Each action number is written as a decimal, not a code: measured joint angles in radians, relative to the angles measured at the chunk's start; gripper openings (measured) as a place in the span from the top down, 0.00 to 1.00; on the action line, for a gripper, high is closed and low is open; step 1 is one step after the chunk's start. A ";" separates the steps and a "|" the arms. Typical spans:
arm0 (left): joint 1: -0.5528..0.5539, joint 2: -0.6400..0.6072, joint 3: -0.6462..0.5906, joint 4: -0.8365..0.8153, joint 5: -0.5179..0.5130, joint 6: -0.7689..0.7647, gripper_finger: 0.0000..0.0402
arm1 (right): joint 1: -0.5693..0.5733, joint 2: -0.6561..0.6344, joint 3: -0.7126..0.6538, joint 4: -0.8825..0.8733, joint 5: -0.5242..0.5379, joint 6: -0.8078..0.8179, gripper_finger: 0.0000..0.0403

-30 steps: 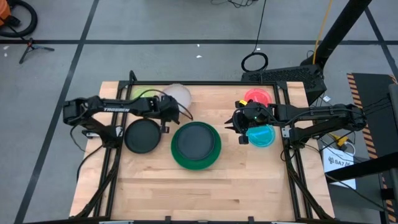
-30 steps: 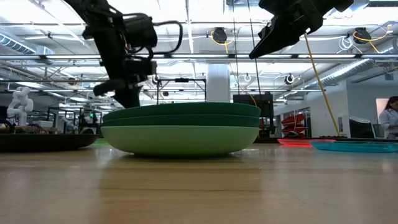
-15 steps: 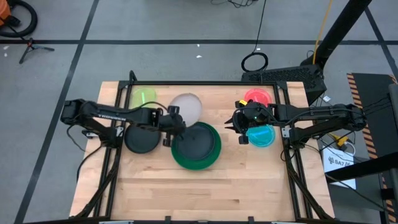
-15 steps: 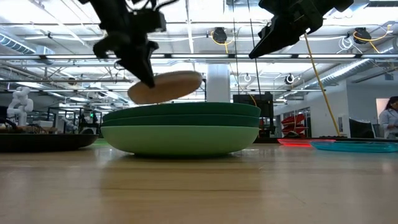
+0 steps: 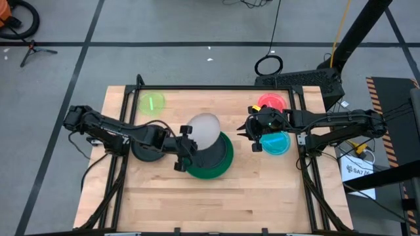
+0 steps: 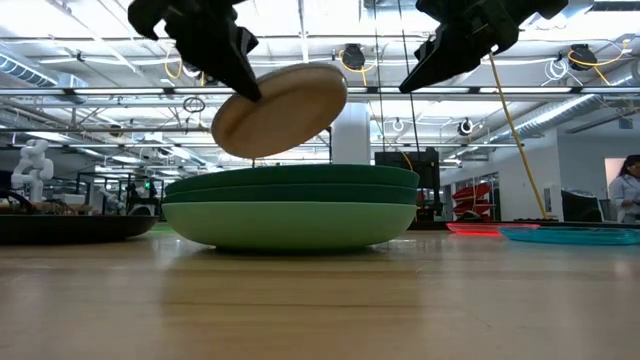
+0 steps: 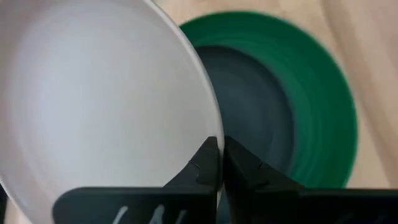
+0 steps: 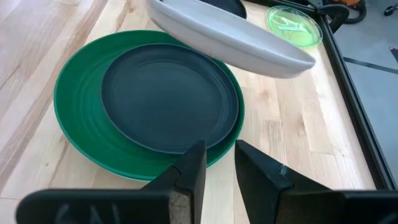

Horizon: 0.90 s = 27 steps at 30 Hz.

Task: Stack plastic plates
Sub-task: Stack the white plate on top of the black plate

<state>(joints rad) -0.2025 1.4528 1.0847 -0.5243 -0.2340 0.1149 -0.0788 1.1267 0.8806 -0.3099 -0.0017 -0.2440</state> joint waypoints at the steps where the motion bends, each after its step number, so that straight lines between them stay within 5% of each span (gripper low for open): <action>1: -0.007 0.000 0.000 0.007 0.000 -0.008 0.97 | 0.000 0.000 0.000 0.000 0.000 0.000 0.80; 27: -0.083 0.151 0.001 0.093 0.060 -0.181 0.98 | 0.000 0.000 0.000 -0.003 -0.003 0.004 0.80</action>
<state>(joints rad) -0.2859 1.6042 1.0859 -0.4310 -0.1741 -0.0660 -0.0788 1.1266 0.8806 -0.3131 -0.0045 -0.2402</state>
